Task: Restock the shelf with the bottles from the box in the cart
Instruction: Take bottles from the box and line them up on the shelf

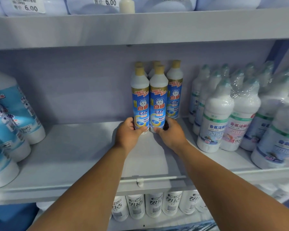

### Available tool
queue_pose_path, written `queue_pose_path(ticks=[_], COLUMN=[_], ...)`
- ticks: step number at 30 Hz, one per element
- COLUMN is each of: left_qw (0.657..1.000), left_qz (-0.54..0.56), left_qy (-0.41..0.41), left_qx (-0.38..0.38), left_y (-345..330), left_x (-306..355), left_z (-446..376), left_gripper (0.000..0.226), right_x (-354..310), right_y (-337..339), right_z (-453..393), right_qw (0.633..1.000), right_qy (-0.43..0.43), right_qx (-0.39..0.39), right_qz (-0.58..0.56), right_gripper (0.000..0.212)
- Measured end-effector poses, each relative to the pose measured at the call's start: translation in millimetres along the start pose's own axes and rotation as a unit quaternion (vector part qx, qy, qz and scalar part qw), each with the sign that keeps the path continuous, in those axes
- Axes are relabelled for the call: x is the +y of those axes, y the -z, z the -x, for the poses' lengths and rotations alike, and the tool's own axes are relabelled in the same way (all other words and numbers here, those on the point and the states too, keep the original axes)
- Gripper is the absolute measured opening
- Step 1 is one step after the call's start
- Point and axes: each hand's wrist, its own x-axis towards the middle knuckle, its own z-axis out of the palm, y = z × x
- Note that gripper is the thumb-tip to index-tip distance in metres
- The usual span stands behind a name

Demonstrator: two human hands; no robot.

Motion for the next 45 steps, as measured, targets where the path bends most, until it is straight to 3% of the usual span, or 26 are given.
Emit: queue_pose_path(ticks=[14, 18, 21, 24, 26, 30, 40, 45], left_qw=[0.999, 0.986, 0.948, 0.902, 0.878, 0.869, 0.844, 0.862], left_qz=[-0.038, -0.167, -0.318, -0.42, -0.461, -0.477, -0.524, -0.496], left_qy=[-0.007, 0.005, -0.011, -0.051, -0.06, -0.065, -0.086, -0.095], left_qx=[-0.02, -0.003, -0.036, -0.087, -0.111, -0.112, -0.073, -0.041], left_y=[1, 5, 18, 36, 46, 56, 73, 67], left_x=[-8, -7, 1, 8, 15, 33, 57, 50], left_z=[-2, 1, 14, 36, 52, 88, 205, 275], left_gripper=[0.039, 0.071, 0.079, 0.071, 0.071, 0.07, 0.072, 0.068], right_x=[-6, -17, -25, -29, -33, -51, -58, -50], right_y=[2, 3, 4, 14, 25, 43, 80, 100], right_z=[4, 11, 21, 37, 50, 82, 191, 255], right_qw=[0.999, 0.999, 0.993, 0.939, 0.914, 0.902, 0.857, 0.879], right_qy=[0.019, 0.009, -0.015, -0.022, -0.007, 0.036, 0.126, 0.138], right_qx=[-0.021, -0.029, -0.034, -0.092, -0.112, -0.101, -0.142, -0.144], right_qz=[0.04, 0.025, 0.111, 0.331, 0.39, 0.418, 0.48, 0.432], right_gripper=[0.046, 0.045, 0.045, 0.057, 0.067, 0.081, 0.085, 0.08])
